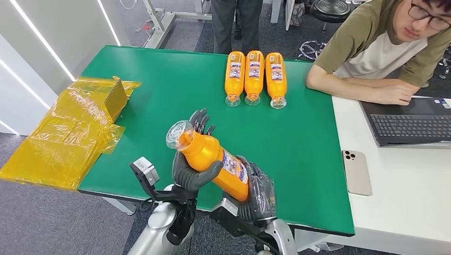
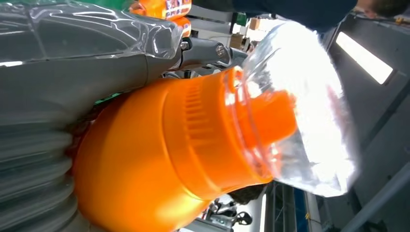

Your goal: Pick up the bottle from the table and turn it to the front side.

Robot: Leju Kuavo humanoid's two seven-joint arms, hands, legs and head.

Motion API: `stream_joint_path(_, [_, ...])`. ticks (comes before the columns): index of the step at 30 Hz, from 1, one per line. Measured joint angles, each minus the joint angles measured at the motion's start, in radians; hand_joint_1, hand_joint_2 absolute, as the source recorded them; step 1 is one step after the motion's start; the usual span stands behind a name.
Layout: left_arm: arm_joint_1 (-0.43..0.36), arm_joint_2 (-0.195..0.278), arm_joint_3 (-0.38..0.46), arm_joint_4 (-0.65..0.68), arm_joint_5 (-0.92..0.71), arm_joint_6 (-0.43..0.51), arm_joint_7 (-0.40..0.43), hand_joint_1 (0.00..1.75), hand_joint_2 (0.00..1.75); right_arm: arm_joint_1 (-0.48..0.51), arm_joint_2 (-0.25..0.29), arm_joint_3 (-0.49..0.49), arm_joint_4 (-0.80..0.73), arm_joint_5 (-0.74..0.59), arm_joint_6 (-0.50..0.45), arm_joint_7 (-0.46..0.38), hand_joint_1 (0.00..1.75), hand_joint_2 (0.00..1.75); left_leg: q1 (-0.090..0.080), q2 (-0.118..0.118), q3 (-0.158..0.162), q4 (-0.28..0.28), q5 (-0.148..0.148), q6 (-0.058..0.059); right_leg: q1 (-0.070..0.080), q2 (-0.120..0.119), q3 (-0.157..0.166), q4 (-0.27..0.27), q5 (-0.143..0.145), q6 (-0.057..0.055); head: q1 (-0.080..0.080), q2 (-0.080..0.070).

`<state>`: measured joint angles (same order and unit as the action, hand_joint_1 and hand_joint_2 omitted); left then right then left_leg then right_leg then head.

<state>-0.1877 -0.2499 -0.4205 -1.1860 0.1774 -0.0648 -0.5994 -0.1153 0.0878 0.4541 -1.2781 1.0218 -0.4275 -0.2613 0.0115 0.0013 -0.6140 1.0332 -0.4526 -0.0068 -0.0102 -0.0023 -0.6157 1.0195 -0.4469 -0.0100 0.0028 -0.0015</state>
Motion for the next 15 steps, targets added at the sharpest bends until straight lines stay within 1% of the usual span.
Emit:
stream_joint_path(6, [0.004, -0.001, 0.023, 0.01, 0.0, 0.002, -0.005, 0.0, 1.75, -0.017, -0.012, -0.001, 0.021, 0.031, 0.056, 0.024, 1.75, 1.75, 0.0, 0.0, 0.0, 0.0, 0.0, 0.0, 0.0, 0.0, 0.0, 0.0, 0.0, 0.0, 0.0, 0.0])
stream_joint_path(13, [0.01, -0.003, 0.053, 0.01, -0.002, 0.007, -0.007, 0.0, 1.75, -0.017, -0.026, -0.002, 0.031, 0.074, 0.085, 0.04, 1.75, 1.75, 0.0, 0.0, 0.0, 0.0, 0.0, 0.0, 0.0, 0.0, 0.0, 0.0, 0.0, 0.0, 0.0, 0.0])
stream_joint_path(14, [0.011, -0.003, 0.057, 0.01, -0.001, 0.008, -0.008, 0.39, 1.75, -0.017, -0.026, -0.002, 0.032, 0.082, 0.087, 0.042, 1.75, 1.75, 0.0, 0.0, 0.0, 0.0, 0.0, 0.0, 0.0, 0.0, 0.0, 0.0, 0.0, 0.0, 0.0, 0.0])
stream_joint_path(15, [0.012, -0.003, 0.062, 0.01, 0.0, 0.008, -0.008, 0.82, 1.75, -0.017, -0.027, -0.002, 0.032, 0.089, 0.089, 0.045, 1.75, 1.75, 0.0, 0.0, 0.0, 0.0, 0.0, 0.0, 0.0, 0.0, 0.0, 0.0, 0.0, 0.0, 0.0, 0.0])
